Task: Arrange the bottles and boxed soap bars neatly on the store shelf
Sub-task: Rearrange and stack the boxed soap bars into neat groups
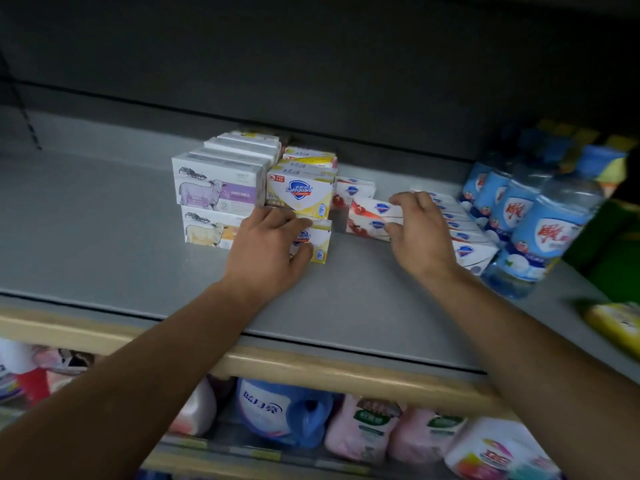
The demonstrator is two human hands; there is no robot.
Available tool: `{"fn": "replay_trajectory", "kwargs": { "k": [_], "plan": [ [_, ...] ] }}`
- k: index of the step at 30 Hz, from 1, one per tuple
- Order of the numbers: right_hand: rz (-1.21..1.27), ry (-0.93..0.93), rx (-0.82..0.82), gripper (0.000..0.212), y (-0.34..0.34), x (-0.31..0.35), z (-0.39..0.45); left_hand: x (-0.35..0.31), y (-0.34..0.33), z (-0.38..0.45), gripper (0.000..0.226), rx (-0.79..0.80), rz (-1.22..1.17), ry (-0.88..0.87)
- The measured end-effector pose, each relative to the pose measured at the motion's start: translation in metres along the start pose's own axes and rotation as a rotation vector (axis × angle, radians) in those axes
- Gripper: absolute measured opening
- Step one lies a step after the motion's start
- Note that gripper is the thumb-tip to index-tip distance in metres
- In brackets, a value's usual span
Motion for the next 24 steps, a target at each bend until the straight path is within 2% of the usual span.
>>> {"fn": "replay_trajectory", "kwargs": {
  "k": [4,6,8,10,11,13,15,17,18,21,23,24],
  "plan": [
    [0.126,-0.015,0.011,0.035,0.041,-0.006,-0.039,-0.018,0.011,0.002,0.049,0.034,0.012,-0.045],
    [0.263,-0.046,0.068,0.027,0.053,-0.008,-0.054,-0.038,0.018,0.002,0.061,0.058,-0.134,-0.107],
    [0.418,-0.111,0.151,0.016,0.059,-0.009,-0.068,-0.060,0.021,0.001,0.074,0.160,-0.354,-0.178],
    [0.563,-0.194,0.239,0.016,0.060,-0.011,-0.080,-0.078,0.018,-0.002,0.080,0.226,-0.516,-0.218],
    [0.642,-0.237,0.270,0.017,0.059,-0.012,-0.086,-0.083,0.016,-0.005,0.079,0.229,-0.580,-0.189],
    [0.774,-0.311,0.293,0.017,0.061,-0.019,-0.095,-0.091,0.011,-0.008,0.071,0.233,-0.740,-0.014],
    [0.935,-0.317,0.362,0.017,0.063,-0.030,-0.106,-0.096,0.005,-0.010,0.051,0.240,-0.880,0.194],
    [1.117,-0.272,0.487,0.034,0.059,-0.038,-0.117,-0.098,0.000,-0.008,0.018,0.216,-0.937,0.364],
    [1.164,-0.248,0.508,0.039,0.056,-0.041,-0.122,-0.100,-0.001,-0.008,0.017,0.204,-0.950,0.446],
    [1.144,-0.266,0.413,0.026,0.047,-0.042,-0.125,-0.104,-0.004,-0.006,0.058,0.182,-0.893,0.584],
    [1.114,-0.336,0.360,0.017,0.047,-0.041,-0.125,-0.105,-0.004,-0.007,0.068,0.167,-0.867,0.615],
    [1.106,-0.367,0.349,0.018,0.047,-0.041,-0.125,-0.105,-0.004,-0.006,0.069,0.163,-0.861,0.628]
  ]
}}
Point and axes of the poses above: each hand's wrist, its own z-axis towards the middle knuckle, its own y-axis out of the back of the hand, x = y × z, the point moved 2 cm from there along z, towards the middle knuckle, and after that the axes turned 8 degrees about -y, right-handed, at the moved point
